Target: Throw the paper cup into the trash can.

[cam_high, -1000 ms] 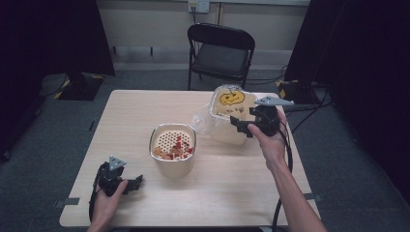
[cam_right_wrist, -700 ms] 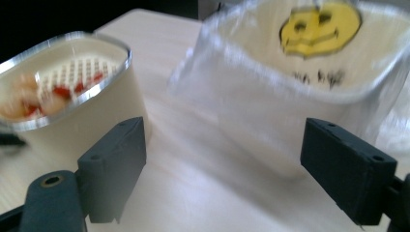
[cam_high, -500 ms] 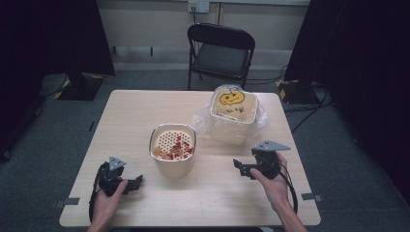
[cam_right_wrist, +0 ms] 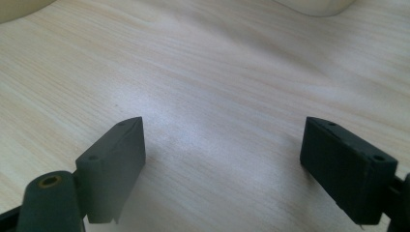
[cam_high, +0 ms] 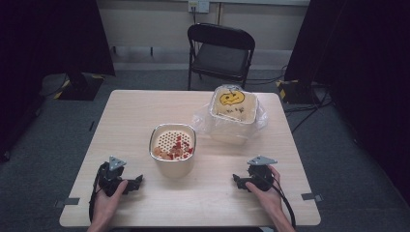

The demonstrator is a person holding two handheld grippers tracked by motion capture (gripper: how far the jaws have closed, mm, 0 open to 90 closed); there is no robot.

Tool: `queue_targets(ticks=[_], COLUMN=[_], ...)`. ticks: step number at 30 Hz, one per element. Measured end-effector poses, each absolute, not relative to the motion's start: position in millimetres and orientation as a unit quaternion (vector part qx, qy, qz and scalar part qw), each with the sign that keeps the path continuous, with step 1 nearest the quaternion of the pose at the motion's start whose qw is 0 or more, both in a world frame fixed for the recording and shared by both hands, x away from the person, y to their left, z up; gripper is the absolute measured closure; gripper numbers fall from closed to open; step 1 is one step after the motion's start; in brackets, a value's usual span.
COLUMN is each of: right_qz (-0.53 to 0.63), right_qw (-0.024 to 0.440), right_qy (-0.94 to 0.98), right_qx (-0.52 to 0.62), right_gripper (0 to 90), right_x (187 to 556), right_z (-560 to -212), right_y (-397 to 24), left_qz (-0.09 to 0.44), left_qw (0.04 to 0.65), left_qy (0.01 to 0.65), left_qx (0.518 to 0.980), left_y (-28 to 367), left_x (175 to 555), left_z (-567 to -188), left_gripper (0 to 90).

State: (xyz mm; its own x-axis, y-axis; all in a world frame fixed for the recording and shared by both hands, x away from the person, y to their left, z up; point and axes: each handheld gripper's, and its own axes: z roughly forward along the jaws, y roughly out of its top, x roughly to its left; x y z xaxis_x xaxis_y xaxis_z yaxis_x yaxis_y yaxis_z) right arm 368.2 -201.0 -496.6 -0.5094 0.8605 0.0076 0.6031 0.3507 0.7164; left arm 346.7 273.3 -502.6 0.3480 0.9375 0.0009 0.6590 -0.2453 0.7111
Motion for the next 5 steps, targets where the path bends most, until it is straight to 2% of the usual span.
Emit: queue_targets(ticks=[5], right_qz=[0.345], right_qw=[0.202], right_qy=[0.796], right_qx=[0.454], right_gripper=[13.6], right_x=[366.6], right_z=[-499.8], right_y=[-199.6], left_qz=[0.220], left_qw=[0.316], left_qy=[0.527], left_qx=[0.758], left_y=[273.3], left_x=[346.7], left_z=[-502.6], left_gripper=[0.0])
